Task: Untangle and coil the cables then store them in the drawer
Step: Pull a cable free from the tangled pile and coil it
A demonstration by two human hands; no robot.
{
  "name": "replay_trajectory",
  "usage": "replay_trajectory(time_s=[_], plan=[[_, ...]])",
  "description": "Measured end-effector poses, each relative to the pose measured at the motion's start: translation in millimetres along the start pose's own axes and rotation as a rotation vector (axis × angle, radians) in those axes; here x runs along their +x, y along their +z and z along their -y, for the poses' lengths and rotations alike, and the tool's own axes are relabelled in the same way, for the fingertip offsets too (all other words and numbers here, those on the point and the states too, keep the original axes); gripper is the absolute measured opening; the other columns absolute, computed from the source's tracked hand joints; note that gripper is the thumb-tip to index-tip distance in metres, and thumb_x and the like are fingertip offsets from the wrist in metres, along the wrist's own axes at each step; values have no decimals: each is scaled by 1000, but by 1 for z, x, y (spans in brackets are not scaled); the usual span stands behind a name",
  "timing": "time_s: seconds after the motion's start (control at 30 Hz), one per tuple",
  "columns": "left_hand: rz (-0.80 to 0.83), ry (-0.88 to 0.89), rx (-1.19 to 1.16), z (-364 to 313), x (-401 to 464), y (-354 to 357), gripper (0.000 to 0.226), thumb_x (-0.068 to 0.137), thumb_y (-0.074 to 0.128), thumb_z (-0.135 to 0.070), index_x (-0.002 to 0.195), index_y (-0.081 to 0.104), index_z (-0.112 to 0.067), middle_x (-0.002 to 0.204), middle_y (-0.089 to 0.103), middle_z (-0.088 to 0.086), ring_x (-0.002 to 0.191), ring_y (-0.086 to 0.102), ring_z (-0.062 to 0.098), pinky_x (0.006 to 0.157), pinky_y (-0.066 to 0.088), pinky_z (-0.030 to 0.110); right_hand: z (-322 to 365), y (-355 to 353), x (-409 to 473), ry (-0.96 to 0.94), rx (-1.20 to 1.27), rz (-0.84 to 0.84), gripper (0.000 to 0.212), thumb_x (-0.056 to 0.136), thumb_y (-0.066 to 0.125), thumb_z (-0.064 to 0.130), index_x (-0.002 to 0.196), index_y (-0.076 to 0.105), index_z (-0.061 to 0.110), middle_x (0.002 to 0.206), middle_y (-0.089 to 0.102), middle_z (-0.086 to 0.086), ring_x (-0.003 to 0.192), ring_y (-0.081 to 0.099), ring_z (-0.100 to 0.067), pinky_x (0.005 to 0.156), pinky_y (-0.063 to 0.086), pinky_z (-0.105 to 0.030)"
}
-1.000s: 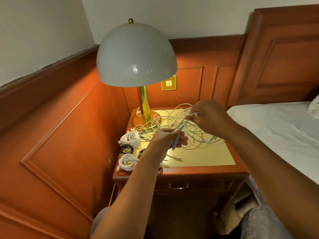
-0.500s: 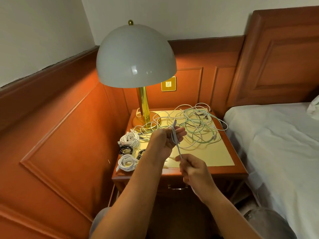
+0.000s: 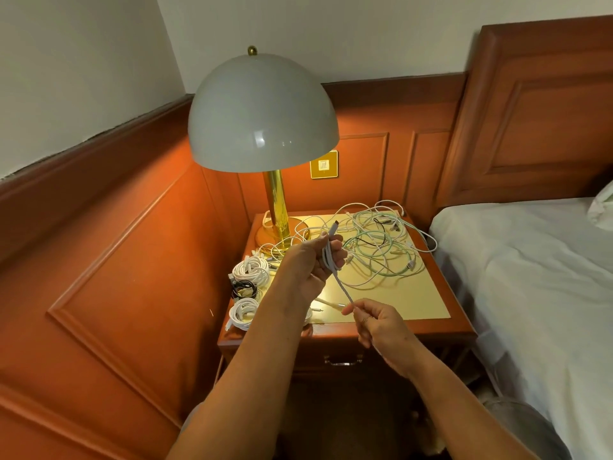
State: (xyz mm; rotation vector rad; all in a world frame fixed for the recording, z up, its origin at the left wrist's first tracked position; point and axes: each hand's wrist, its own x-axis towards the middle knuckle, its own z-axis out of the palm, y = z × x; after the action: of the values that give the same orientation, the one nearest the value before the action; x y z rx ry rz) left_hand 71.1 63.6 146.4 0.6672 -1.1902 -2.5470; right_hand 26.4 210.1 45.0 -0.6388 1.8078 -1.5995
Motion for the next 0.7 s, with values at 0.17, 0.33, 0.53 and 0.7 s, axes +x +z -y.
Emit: replay_trajectory(time_s=[0.17, 0.33, 0.53, 0.7], plan=[[98, 22, 114, 5, -9, -4, 29, 102, 41, -10, 92, 63, 6, 64, 60, 7, 55, 59, 15, 63, 49, 26, 35, -26, 33, -23, -326, -134, 27, 98, 56, 29, 83, 67, 9, 62, 48, 1, 55, 40, -11, 52, 34, -28], [177, 87, 322, 6, -16, -6, 26, 100, 47, -10, 93, 65, 7, 68, 63, 11, 57, 60, 19, 60, 51, 27, 87, -50, 61, -79, -657, -204, 39, 87, 69, 34, 84, 67, -4, 62, 52, -7, 61, 44, -20, 57, 31, -28], [180, 69, 549, 17, -7, -7, 27, 101, 48, -12, 89, 66, 5, 69, 66, 12, 57, 63, 20, 61, 51, 28, 133, -44, 61, -279, -808, -95, 18, 80, 79, 25, 81, 71, 9, 69, 59, 5, 65, 52, -10, 55, 34, -23], [88, 63, 546, 30, 3, -7, 29, 102, 47, -13, 88, 65, 4, 68, 66, 11, 57, 64, 20, 56, 50, 26, 133, -33, 51, -322, -902, -91, 13, 88, 71, 18, 87, 73, 5, 75, 65, -1, 69, 56, -11, 57, 36, -22]])
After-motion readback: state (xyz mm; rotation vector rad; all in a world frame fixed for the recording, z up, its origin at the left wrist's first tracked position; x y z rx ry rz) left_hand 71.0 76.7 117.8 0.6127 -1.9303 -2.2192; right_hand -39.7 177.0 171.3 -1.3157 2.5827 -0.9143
